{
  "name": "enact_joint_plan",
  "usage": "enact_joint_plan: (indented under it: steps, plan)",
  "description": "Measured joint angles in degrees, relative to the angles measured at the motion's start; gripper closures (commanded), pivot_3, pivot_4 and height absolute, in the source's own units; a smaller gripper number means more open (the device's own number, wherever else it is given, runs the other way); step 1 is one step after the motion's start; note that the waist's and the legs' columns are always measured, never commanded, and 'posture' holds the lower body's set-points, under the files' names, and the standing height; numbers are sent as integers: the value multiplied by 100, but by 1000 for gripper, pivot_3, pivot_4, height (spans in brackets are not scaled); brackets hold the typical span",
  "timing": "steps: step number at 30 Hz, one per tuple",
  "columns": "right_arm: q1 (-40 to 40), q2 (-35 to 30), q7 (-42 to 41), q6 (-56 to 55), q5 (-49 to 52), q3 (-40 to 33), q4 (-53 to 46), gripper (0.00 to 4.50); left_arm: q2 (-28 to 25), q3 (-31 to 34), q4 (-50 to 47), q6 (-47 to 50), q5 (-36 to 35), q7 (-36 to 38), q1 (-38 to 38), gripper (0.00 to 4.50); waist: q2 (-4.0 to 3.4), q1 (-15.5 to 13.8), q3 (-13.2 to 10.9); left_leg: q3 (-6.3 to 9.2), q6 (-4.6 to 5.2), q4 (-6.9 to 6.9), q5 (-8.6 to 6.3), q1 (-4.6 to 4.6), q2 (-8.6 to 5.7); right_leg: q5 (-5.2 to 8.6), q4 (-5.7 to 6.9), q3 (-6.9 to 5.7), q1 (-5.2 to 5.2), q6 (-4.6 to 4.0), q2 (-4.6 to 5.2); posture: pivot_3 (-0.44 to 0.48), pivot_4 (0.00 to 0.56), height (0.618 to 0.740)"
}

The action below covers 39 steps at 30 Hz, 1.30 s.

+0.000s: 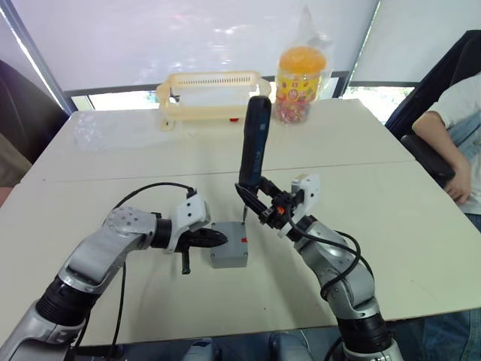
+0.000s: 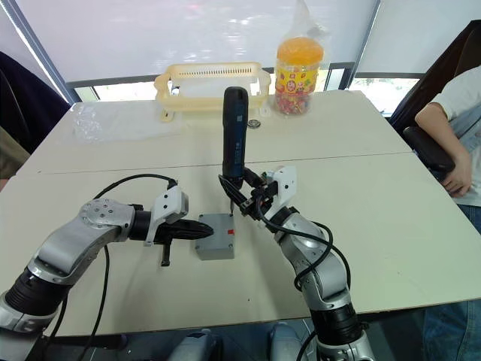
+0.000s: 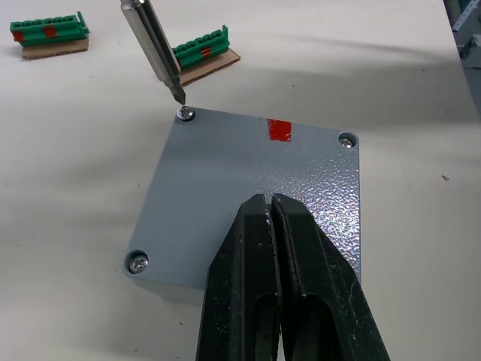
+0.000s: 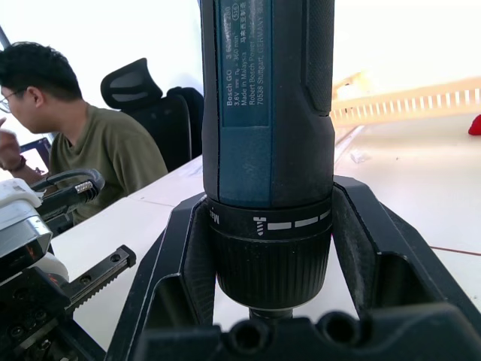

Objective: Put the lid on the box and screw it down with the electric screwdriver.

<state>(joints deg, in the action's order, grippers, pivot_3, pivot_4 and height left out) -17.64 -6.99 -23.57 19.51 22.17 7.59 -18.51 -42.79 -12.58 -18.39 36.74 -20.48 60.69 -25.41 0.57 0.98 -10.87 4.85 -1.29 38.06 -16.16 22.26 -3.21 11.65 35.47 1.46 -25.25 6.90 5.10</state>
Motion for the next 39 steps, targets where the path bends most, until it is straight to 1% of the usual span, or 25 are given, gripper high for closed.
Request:
enact_joint_plan:
  steps: [9, 21, 39]
  plan:
    - [0, -1, 36, 55, 10, 13, -275, 2718, 0, 0, 1, 0, 0, -1, 0, 4438, 0, 0, 0, 0, 0, 0, 0, 0, 0, 0, 0, 0, 0, 0, 0, 0, 150, 740]
    - [101, 28, 38, 94, -24, 126, -275, 2718, 1, -1, 1, 1, 1, -2, -1, 4438, 0, 0, 0, 0, 0, 0, 0, 0, 0, 0, 0, 0, 0, 0, 0, 0, 150, 740]
    - [100, 72, 30, -172, -225, 127, -23, 2718, -1, -1, -14, 11, 1, -57, 2, 4438, 0, 0, 0, 0, 0, 0, 0, 0, 0, 0, 1, 0, 0, 0, 0, 0, 150, 740]
